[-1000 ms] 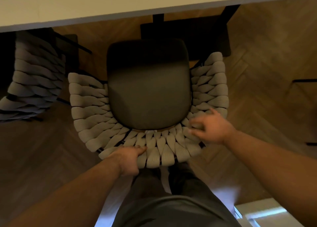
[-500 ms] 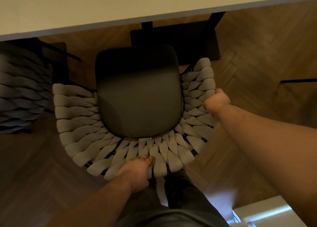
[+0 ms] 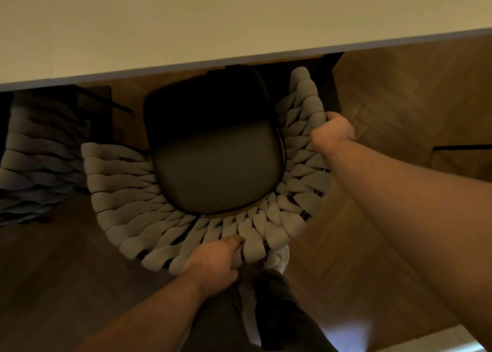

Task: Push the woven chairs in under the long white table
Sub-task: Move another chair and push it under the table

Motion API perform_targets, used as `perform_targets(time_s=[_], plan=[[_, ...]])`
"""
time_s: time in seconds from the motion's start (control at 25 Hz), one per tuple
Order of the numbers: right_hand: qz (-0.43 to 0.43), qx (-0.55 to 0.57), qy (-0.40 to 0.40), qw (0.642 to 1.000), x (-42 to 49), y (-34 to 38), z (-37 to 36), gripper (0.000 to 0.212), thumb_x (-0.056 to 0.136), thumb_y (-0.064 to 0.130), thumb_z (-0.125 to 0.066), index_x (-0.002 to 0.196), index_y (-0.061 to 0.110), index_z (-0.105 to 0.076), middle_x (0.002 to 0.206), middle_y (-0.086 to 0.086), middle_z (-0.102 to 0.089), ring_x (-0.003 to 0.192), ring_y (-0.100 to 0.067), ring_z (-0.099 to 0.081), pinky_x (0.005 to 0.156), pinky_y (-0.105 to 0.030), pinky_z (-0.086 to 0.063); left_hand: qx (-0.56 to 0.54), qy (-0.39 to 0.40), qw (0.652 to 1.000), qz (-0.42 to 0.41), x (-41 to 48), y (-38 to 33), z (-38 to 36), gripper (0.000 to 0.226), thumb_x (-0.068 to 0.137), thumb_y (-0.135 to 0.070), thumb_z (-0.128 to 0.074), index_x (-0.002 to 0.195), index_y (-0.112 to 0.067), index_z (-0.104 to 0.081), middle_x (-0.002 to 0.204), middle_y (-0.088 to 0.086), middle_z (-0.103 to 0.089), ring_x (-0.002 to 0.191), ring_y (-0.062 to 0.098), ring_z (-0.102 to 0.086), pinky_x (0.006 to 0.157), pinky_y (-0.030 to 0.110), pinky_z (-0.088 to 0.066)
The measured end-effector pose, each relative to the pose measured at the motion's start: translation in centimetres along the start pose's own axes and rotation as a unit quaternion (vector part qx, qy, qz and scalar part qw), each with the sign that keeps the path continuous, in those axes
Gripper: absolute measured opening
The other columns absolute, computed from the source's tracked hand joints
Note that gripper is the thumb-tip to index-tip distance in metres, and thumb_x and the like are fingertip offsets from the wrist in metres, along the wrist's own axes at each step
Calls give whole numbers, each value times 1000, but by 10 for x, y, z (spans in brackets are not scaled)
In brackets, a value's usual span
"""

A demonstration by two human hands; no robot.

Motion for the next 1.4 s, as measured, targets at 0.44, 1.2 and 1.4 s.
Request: perform_targets(time_s=[0.44, 1.2, 1.4], plan=[[35, -66, 7, 997, 13, -26, -4, 53, 102, 12, -55, 152, 16, -41, 142, -21, -55, 127, -41, -55, 101, -47, -50, 31, -36, 999, 3, 23, -18, 0, 65, 96, -32, -68, 155, -34, -41, 147, -8, -56, 129, 19, -58, 107, 41, -52], [396, -493, 224, 742, -141, -70, -125, 42, 99, 39, -55, 141, 38, -56, 139, 10, -61, 126, -13, -57, 123, -37, -22, 215, 45, 973, 75, -9, 61, 17, 39, 98, -31, -61, 136, -39, -54, 127, -2, -66, 117, 25, -61, 105, 46, -46], [375, -501, 185, 757, -120, -42, -136, 50, 103, 28, -49, 152, 40, -47, 150, 13, -56, 135, -10, -52, 126, -40, -18, 218, 44, 972, 71, 7, 82, 53, 35, 99, -28, -61, 132, -37, -56, 123, -1, -66, 113, 27, -61, 98, 47, -45]])
Point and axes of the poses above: each hand's wrist, its own x-axis towards the middle knuckle, its own z-axis out of the back of the hand, y = z × x, the point moved 10 cm from there along x, towards the middle knuckle
